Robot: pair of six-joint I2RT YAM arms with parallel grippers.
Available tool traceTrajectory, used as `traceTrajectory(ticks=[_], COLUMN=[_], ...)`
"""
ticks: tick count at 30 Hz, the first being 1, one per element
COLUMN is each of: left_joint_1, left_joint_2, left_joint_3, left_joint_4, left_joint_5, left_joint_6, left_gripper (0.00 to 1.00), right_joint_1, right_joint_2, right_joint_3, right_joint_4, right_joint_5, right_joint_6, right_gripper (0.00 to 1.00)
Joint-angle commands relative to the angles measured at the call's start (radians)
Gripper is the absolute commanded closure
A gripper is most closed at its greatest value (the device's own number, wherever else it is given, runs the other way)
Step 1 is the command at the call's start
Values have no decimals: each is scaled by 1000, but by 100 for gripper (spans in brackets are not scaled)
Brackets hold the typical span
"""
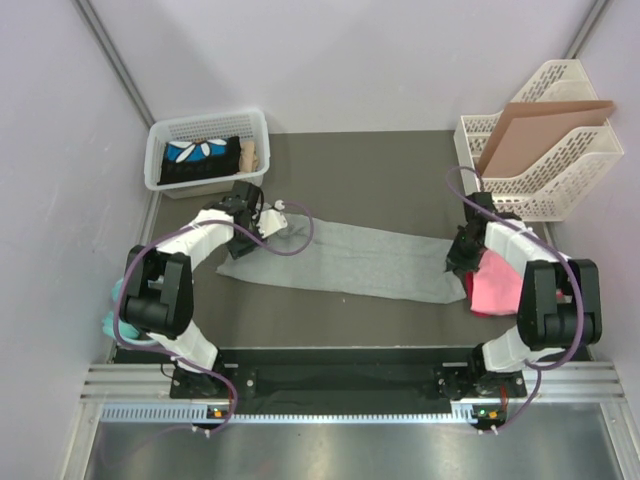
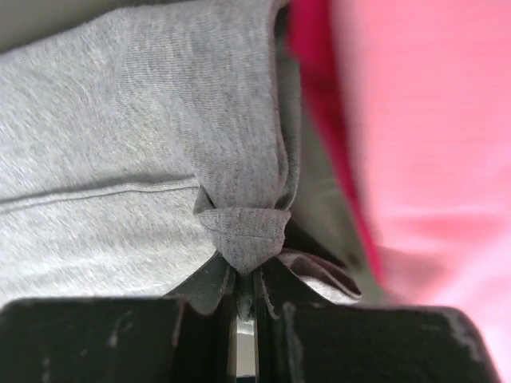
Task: Fold and stack the t-shirts
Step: Fold the tshirt
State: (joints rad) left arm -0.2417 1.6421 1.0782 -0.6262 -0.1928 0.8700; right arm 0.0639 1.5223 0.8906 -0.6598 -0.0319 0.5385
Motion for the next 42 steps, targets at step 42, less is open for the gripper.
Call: traceTrajectory(ticks=[42], left_joint_1=[25], left_joint_2=[-140], left_joint_3=[-80], left_joint_4=[34], left_joint_5=[20], left_joint_6=[63], left_gripper=[41], right_joint_1=[729], right_joint_2=[657], right_joint_3=[1028], right_joint_4=[-350], right_joint_5=[194], right_joint_6=[126], right_gripper=[100])
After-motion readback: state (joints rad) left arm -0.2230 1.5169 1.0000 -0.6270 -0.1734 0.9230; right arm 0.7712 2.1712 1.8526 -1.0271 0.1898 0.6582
